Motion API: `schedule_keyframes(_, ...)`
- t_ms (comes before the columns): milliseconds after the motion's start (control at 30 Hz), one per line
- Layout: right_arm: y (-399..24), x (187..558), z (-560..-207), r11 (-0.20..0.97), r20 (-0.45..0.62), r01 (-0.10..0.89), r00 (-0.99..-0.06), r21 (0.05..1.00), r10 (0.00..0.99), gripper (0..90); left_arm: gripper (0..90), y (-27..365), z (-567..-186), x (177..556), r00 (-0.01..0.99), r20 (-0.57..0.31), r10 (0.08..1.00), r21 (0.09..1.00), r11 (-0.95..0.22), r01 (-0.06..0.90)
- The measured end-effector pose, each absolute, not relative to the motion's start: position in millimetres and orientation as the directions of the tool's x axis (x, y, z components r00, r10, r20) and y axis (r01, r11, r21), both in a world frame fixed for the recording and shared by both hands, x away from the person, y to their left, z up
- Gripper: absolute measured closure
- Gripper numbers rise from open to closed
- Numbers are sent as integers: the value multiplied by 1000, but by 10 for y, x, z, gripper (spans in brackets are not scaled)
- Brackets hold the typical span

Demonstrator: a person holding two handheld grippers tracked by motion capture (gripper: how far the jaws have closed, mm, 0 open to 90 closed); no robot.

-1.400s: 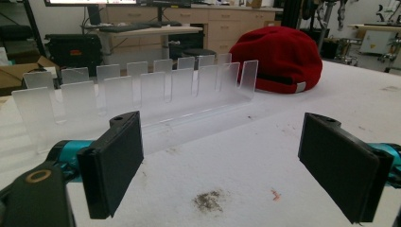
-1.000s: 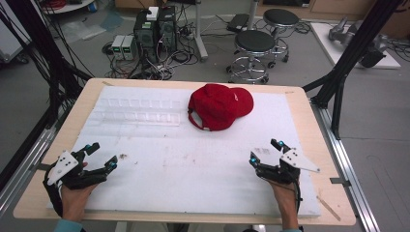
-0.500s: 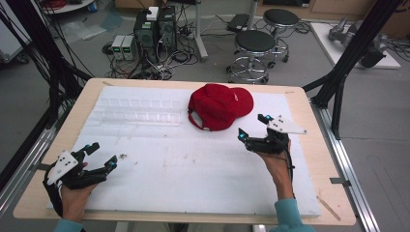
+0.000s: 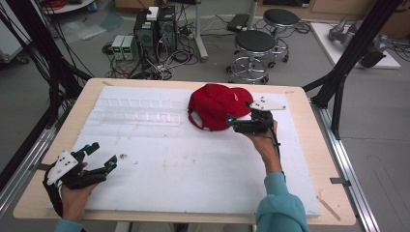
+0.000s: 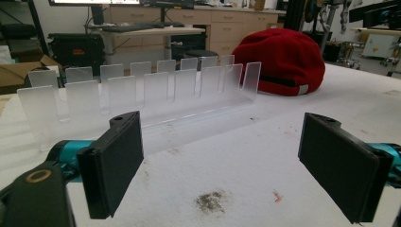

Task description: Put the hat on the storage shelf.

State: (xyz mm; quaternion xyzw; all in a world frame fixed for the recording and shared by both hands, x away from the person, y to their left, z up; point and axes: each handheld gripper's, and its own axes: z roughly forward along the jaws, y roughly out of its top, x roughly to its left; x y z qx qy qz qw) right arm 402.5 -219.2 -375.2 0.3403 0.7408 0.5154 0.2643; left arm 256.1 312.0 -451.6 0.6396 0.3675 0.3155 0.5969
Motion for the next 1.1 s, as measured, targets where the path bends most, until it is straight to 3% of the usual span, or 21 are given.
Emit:
schedule_keyframes(567, -1966, 4490, -3839, 287, -47, 270, -649, 919, 759, 97, 152, 3129, -4516, 2568, 529, -46, 847, 995, -7, 99)
schedule_keyframes(933, -1921, 4642, -4087, 293, -9, 357, -621, 887, 784, 98, 152, 3128, -4516, 2568, 527, -45, 849, 995, -9, 99)
schedule_keyframes(967, -1917, 4644, -4096, 297, -15, 360, -615, 884, 788, 114, 152, 3128, -4516, 2568, 527, -45, 849, 995, -9, 99)
schedule_keyframes(1033, -1918, 4643, -4107, 311, -18, 379, -610, 871, 792, 328, 152, 3129, -4516, 2568, 527, -46, 848, 995, -8, 99)
schedule_keyframes(1100, -1910, 4641, -4119, 336, -27, 395, -613, 855, 789, 396, 152, 3129, -4516, 2568, 527, -44, 849, 995, -10, 100)
